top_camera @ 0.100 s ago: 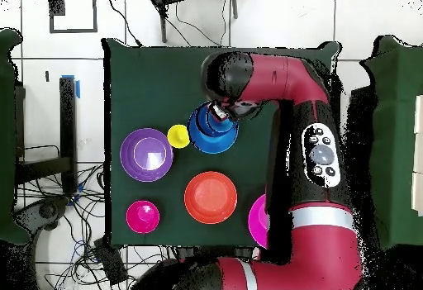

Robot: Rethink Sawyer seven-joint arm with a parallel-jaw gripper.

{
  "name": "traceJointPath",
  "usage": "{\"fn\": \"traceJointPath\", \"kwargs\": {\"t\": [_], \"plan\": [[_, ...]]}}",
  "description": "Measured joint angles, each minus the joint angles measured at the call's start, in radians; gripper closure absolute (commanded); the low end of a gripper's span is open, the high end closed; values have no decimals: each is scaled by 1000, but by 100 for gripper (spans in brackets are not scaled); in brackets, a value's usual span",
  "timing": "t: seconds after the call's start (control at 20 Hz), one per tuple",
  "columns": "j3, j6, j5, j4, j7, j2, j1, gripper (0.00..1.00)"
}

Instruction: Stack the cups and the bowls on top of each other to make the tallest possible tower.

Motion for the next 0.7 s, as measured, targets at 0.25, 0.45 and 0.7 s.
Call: {"fn": "traceJointPath", "kwargs": {"t": [0.25, 0.45, 0.7], "plan": [[13, -4, 4, 20, 0, 0, -17, 100], [33, -22, 5, 48, 0, -1, -41, 100], [56, -53, 5, 76, 0, -1, -65, 100]]}}
